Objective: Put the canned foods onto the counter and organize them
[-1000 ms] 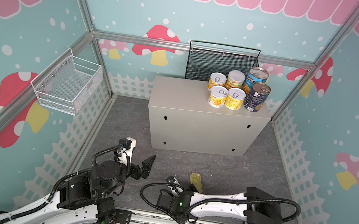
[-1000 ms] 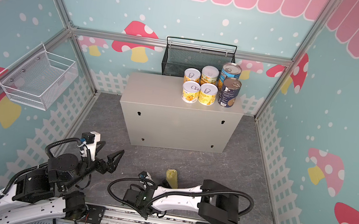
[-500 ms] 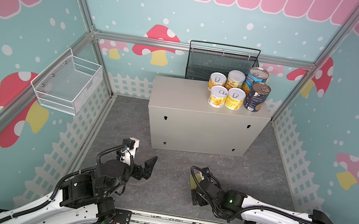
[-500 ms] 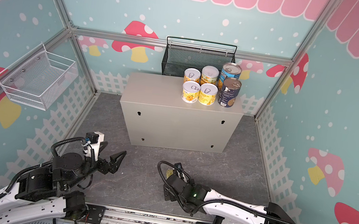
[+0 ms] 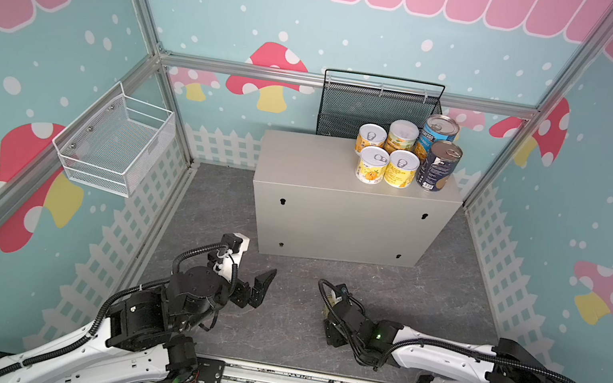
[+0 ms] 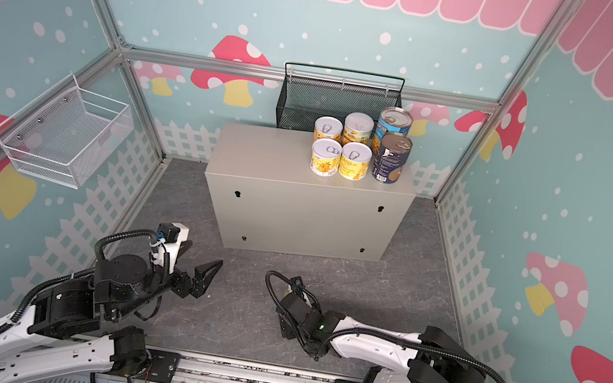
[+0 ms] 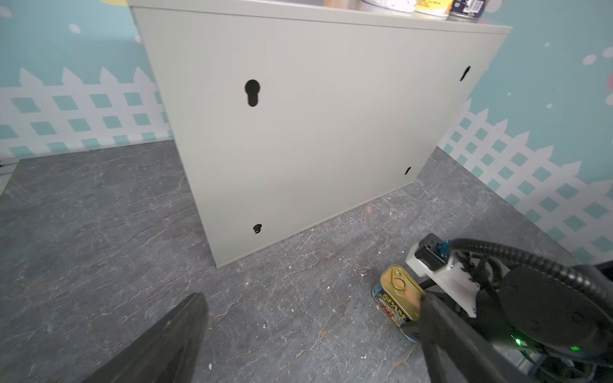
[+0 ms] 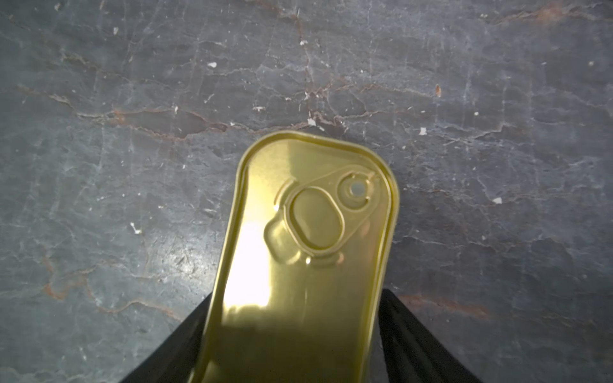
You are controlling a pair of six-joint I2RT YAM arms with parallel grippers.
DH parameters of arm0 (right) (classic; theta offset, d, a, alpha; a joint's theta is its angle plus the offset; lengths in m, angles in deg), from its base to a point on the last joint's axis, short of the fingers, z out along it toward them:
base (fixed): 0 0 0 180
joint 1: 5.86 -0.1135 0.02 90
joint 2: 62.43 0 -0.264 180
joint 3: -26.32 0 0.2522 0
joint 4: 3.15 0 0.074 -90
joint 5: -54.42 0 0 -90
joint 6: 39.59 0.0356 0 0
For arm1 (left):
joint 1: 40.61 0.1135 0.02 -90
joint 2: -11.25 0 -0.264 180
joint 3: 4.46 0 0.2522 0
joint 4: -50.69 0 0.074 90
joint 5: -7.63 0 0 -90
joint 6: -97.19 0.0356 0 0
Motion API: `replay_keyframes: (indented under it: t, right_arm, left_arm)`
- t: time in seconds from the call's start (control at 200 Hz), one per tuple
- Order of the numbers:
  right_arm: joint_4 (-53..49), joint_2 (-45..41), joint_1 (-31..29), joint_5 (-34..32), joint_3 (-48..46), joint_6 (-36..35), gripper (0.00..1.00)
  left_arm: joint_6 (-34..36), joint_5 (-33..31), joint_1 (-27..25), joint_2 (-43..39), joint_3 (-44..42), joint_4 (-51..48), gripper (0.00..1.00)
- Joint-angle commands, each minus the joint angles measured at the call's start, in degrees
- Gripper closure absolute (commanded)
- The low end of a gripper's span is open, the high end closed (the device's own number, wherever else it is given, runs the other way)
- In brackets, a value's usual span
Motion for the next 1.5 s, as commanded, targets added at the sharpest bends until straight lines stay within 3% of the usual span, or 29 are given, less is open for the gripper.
replay_keyframes:
  t: [0.0, 0.12, 0.34, 0.555, 0.755, 1.116, 1.411, 1.496]
  right_arm:
    - [5.51, -0.75, 0.13, -0.47, -1.45, -6.58, 0.41]
    - [7.84, -5.10, 0.13, 4.11, -2.76, -13.23, 0.49]
    - [7.98, -17.75, 0.14, 19.34, -2.44, -24.73, 0.53]
    - [1.06, -23.95, 0.41, 38.70, 4.44, -28.43, 0.52]
    - [-6.94, -26.38, 0.34, 52.67, 12.49, -30.39, 0.54]
    - [-15.59, -24.45, 0.37, 55.88, 21.68, -34.46, 0.54]
    - [-15.97, -23.34, 0.38, 56.33, 22.61, -35.89, 0.54]
    - [-15.88, -23.26, 0.38, 56.76, 22.54, -36.08, 0.54]
  left_arm:
    - [3.77, 7.99, -0.24, 1.97, 3.08, -2.33, 0.01]
    - [6.16, 13.79, -0.19, 3.68, 5.44, -3.82, 0.01]
    - [11.24, 24.77, -0.11, 4.65, 8.69, -6.39, 0.01]
    - [15.19, 39.51, -0.16, 8.12, 12.86, -10.83, 0.01]
    - [18.68, 47.15, -0.10, 11.85, 17.26, -16.84, 0.01]
    - [19.41, 58.59, -0.16, 17.46, 20.92, -20.69, 0.01]
    - [21.22, 60.57, -0.17, 22.69, 23.54, -23.46, 0.13]
    - [21.24, 60.94, -0.28, 23.87, 23.94, -23.46, 0.12]
